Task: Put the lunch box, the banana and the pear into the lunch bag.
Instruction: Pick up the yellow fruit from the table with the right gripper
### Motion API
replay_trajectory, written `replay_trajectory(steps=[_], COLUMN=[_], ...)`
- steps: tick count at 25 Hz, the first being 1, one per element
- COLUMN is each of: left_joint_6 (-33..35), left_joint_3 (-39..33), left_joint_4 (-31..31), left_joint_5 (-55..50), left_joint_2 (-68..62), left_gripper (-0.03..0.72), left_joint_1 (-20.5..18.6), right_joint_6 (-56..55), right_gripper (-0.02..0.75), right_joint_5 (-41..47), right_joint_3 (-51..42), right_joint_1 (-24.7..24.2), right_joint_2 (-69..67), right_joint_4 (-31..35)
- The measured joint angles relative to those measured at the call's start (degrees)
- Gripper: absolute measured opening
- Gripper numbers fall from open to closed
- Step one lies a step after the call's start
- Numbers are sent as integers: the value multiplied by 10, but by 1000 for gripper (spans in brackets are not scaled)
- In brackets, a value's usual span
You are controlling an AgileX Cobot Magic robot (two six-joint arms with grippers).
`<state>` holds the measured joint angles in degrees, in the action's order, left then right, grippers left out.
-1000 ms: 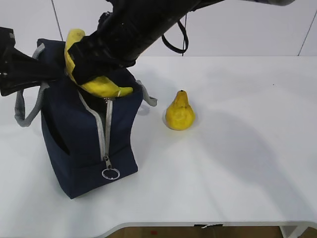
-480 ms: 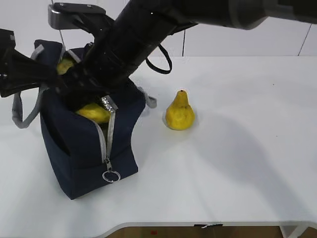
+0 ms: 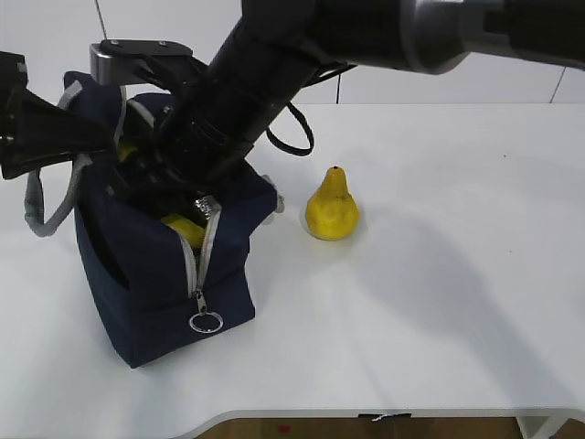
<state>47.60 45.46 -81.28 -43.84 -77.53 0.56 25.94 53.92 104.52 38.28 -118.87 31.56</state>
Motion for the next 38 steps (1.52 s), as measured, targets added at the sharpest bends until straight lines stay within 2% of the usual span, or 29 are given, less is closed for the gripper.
replay_trajectory(steps=[6, 11, 15, 24, 38], left_joint_6=[0, 0, 0, 0, 0], left_joint_3=[0, 0, 0, 0, 0], left_joint_4=[0, -1, -4, -5, -5], left_joint_5=[-2, -3, -3, -2, -2], left_joint_2=[0, 0, 0, 0, 0], left_gripper=[0, 0, 0, -1, -1], left_joint_1=[0, 0, 0, 0, 0], right_joint_6=[1, 2, 2, -32, -68], right_gripper=[319, 401, 430, 433, 433], right_joint_5=[24, 63, 87, 161, 173], right_joint_3=[9, 58, 101, 163, 164], right_joint_1=[0, 0, 0, 0, -86], right_joint_2=[-1, -1, -1, -1, 41], right_joint_4=[4, -3, -32, -128, -118])
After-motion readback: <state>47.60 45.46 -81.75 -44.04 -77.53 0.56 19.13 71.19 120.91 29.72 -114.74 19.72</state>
